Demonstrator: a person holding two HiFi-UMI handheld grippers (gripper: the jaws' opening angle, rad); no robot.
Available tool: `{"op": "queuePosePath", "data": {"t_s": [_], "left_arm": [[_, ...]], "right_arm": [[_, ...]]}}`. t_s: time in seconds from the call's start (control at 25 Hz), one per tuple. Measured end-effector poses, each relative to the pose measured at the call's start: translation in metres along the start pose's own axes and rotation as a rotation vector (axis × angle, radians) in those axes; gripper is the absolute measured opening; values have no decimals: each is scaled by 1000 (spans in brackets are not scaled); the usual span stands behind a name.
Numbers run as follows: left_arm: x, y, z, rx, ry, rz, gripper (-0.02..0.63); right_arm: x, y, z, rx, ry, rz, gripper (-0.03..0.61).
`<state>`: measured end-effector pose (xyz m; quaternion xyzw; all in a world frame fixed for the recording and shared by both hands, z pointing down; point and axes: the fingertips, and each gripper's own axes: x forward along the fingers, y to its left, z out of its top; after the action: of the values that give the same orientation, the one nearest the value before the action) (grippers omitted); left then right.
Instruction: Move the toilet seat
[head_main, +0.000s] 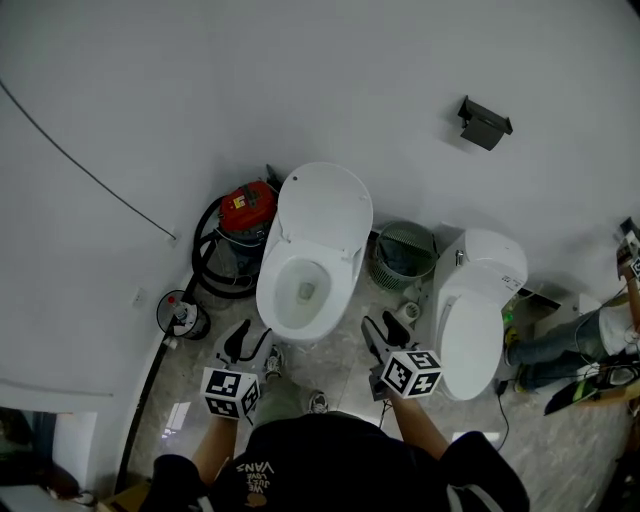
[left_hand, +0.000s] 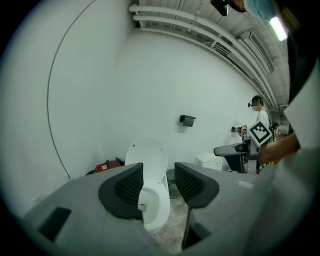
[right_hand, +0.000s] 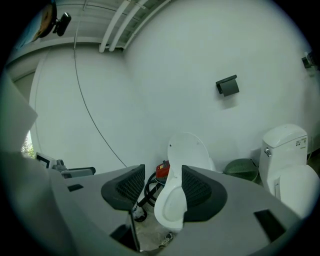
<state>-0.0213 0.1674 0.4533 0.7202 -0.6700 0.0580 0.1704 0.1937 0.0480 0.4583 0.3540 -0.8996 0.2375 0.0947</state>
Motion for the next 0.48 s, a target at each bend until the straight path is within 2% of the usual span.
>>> {"op": "queuePosePath", "data": {"t_s": [0.08,0.12,0.24,0.32,0.48], "left_arm": [[11,14,-8,-17,26,-15,139],[17,22,-11,-31,37,-17,133],[39,47,-23,-99,70,-29,190],[55,64,-31,-143,100,-30,204],[87,94,-44,-202,153,-21,216]], "right_arm": [[13,-3,-7,9,17,-18,213],[20,-5,-12,17,27,-27,212],[43,-13,-30,55,71,-51,216],[59,-17,-43,80,111,-67,245],[88,-28,-63,122,166,-105,255]]}}
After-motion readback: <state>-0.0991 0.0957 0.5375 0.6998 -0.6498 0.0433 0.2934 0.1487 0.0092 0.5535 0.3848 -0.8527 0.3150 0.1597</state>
